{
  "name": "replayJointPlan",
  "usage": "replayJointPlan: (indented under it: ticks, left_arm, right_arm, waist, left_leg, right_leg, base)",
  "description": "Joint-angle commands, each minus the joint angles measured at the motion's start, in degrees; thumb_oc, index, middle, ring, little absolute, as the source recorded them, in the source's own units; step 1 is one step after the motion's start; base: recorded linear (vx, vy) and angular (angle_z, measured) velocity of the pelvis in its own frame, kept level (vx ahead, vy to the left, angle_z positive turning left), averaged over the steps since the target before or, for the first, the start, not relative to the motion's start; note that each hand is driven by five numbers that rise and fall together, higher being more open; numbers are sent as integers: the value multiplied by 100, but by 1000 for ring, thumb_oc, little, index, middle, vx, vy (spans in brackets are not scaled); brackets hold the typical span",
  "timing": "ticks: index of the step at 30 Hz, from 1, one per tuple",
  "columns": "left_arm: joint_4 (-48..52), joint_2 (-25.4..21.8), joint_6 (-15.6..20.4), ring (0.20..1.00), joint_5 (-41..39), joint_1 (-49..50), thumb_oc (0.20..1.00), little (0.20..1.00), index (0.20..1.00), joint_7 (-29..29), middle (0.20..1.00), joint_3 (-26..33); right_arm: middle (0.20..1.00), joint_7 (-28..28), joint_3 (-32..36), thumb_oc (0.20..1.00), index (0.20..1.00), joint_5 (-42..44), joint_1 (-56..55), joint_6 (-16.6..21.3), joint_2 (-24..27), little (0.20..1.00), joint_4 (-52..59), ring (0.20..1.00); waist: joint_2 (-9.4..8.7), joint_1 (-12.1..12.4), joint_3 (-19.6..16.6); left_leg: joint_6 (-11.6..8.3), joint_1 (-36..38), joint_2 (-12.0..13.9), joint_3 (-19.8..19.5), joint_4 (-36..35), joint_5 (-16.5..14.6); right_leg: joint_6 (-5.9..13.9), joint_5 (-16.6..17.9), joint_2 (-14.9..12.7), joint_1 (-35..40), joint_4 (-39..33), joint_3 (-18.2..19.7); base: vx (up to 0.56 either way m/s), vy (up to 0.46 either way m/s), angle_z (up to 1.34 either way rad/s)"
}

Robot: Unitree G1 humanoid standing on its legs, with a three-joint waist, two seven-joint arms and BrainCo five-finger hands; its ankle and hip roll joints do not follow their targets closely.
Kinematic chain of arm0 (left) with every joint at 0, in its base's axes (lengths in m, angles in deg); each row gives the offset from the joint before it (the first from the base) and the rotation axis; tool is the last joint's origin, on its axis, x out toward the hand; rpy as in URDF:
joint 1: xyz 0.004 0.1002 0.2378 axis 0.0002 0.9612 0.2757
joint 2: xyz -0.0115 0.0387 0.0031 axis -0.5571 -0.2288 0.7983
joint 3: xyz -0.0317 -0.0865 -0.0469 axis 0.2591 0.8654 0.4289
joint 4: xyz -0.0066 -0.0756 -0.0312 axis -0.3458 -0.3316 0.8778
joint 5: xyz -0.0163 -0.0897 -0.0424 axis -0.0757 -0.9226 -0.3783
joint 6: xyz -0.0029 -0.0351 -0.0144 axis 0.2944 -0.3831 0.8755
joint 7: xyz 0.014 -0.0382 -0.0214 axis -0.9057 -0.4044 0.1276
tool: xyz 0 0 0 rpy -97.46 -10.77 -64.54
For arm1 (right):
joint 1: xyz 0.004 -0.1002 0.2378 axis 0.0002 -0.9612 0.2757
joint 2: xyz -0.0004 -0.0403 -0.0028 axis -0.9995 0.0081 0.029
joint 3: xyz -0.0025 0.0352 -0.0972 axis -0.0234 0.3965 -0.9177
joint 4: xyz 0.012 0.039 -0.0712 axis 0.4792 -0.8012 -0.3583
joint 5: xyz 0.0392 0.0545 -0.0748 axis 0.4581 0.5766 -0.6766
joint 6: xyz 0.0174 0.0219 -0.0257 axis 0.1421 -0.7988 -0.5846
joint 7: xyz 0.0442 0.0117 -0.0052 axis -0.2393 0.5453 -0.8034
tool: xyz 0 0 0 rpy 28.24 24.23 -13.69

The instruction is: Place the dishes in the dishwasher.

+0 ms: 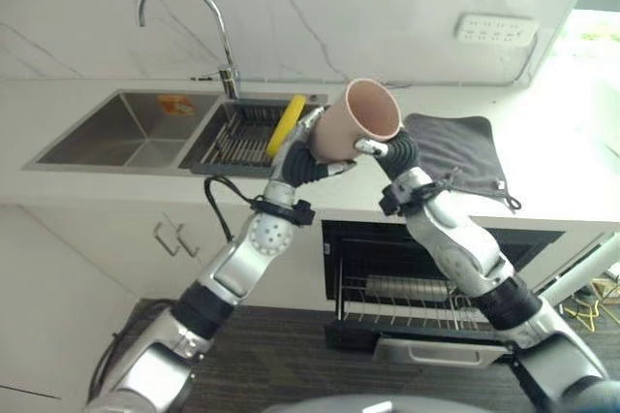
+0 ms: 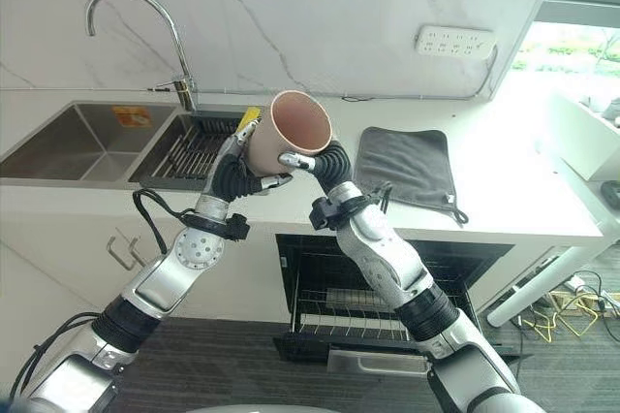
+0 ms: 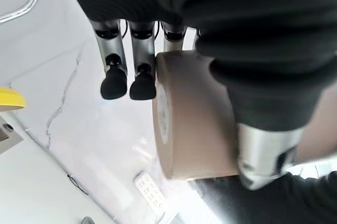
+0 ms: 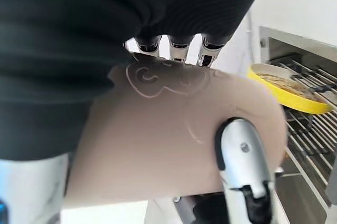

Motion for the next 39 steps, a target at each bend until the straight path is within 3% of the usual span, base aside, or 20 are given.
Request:
replayJointPlan:
  ticks: [1, 9, 10, 11, 12, 14, 15, 23, 27, 39]
  left_arm:
    - [-219, 42, 191, 200, 456, -723, 200, 200, 200, 151, 200, -682]
    - [-223, 104, 241, 200, 577, -770, 200, 200, 200, 230, 200, -1017]
    - [-207, 104, 234, 200, 586, -787, 200, 200, 200, 231, 200, -1045]
    - [-176, 105, 226, 200, 610, -797, 200, 200, 200, 245, 200, -1080]
    - [-174, 105, 235, 200, 625, -802, 200, 200, 200, 252, 200, -1091]
    - [-150, 104, 233, 200, 626, -818, 200, 200, 200, 280, 200, -1115]
    - [-77, 119, 224, 1000, 487, -739, 1000, 1000, 1000, 408, 1000, -1213]
    - [-99, 135, 201, 1000, 514, -635, 1000, 1000, 1000, 294, 1000, -1233]
    - [-267, 86, 45, 1000, 434, -416, 1000, 1000, 1000, -89, 1000, -1110]
    - [-562, -331, 409, 1000, 496, 631, 1000, 1000, 1000, -1306, 1000, 474]
  right_arm:
    - [1000, 106, -237, 1000, 1000, -221, 932, 241, -522, 1000, 28, 1000]
    - [1000, 337, -307, 1000, 1000, -310, 1117, 231, -657, 1000, -130, 1000]
    - [868, 337, -314, 868, 868, -333, 1103, 245, -669, 868, -149, 868]
    - [335, 348, -330, 335, 335, -370, 1095, 261, -671, 335, -161, 335]
    - [200, 360, -337, 200, 200, -387, 1096, 268, -669, 200, -165, 200]
    - [200, 377, -347, 200, 200, -420, 1106, 292, -678, 200, -206, 200]
    - [200, 468, -350, 200, 200, -327, 1036, 417, -681, 200, -149, 200]
    - [200, 603, -277, 200, 200, -23, 918, 672, -769, 200, -103, 200]
    - [200, 870, -104, 200, 200, 36, 752, 958, -686, 200, -1, 200]
    - [200, 802, 966, 200, 200, 433, -720, 1651, -195, 200, 424, 200]
  waist:
    - [-144, 23, -139]
    - [-138, 33, -120]
    - [-136, 30, -113]
    - [-137, 27, -106]
    - [-139, 27, -103]
    - [-139, 30, -104]
    - [-130, 18, -96]
    - [-116, 40, -78]
    - [-106, 35, -66]
    - [-69, -46, -30]
  left_leg:
    - [17, 51, 108, 96, -19, -129]
    - [29, 58, 100, 84, -19, -152]
    - [30, 57, 100, 85, -19, -154]
    - [33, 60, 98, 88, -19, -155]
    - [35, 61, 98, 88, -19, -157]
    - [38, 65, 98, 86, -19, -159]
    - [39, 79, 102, 93, -19, -161]
    - [29, 67, 114, 90, -19, -145]
    - [17, 60, 138, 120, -19, -128]
    - [-43, 86, 219, 216, -19, -69]
  right_leg:
    - [177, -65, -157, 51, 68, 422]
    - [172, -84, -161, 61, 69, 424]
    - [173, -87, -161, 60, 71, 422]
    - [169, -90, -159, 61, 73, 423]
    - [167, -91, -158, 62, 74, 423]
    - [163, -94, -156, 69, 73, 421]
    - [149, -109, -145, 75, 83, 416]
    - [124, -131, -124, 94, 81, 380]
    - [91, -145, -106, 91, 93, 353]
    - [43, -138, -72, 126, 96, 348]
  base:
    - [0, 0, 0]
    - [0, 0, 0]
    - [0, 0, 0]
    - [0, 0, 0]
    - [0, 0, 0]
    - [34, -9, 1]
    - [67, -17, 1]
    - [8, -2, 0]
    - [0, 0, 0]
    - [0, 0, 0]
